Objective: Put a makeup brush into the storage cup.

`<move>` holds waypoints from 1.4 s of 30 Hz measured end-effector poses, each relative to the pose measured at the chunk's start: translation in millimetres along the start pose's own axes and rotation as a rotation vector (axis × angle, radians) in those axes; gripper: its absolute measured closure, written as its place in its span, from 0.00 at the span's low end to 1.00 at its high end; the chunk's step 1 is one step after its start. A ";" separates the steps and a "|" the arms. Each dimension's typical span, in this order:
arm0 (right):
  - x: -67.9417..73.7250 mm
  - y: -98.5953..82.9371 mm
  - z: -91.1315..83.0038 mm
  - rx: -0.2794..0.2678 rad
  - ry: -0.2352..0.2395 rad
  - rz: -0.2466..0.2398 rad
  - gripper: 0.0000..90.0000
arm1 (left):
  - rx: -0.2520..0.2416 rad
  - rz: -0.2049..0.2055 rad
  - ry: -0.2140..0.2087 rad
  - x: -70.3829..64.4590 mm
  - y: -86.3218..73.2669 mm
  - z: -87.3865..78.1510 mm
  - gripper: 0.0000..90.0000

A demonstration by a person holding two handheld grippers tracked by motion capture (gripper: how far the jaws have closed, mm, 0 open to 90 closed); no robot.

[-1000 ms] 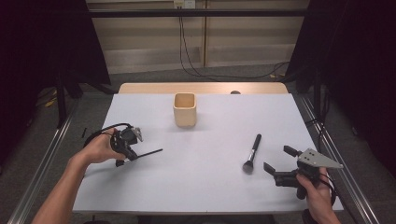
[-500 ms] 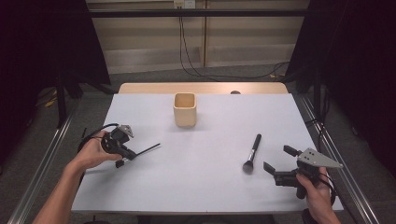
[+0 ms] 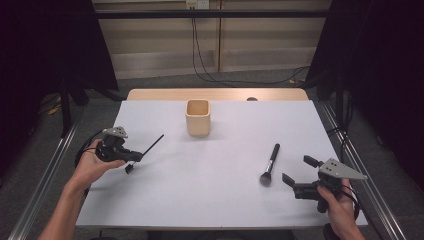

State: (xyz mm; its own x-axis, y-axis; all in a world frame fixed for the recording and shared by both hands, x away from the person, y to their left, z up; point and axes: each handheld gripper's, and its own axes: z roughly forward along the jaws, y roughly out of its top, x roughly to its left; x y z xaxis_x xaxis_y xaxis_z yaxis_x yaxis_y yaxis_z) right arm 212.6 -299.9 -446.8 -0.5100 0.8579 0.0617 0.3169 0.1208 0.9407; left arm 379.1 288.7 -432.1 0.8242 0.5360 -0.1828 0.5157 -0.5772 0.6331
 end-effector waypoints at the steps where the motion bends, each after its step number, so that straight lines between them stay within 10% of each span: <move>1: 0.2 0.0 0.0 0.000 0.001 0.002 0.00 | -0.013 0.000 0.001 -1.0 -0.4 -1.1 0.95; 29: 0.2 0.4 -0.2 -0.003 0.001 0.000 0.00 | -0.312 -0.116 0.140 -40.9 -15.5 -27.1 0.95; 42: 0.2 1.0 0.4 -0.012 0.006 0.002 0.00 | -0.382 -0.059 0.137 -80.5 -12.9 -35.5 0.95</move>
State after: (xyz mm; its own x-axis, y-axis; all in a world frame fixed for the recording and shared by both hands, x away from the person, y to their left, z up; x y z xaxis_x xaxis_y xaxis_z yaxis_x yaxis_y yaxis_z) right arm 213.1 -299.3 -446.0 -0.5140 0.8553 0.0650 0.3082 0.1134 0.9445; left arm 297.8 274.9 -398.9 0.7436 0.6535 -0.1415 0.4161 -0.2866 0.8630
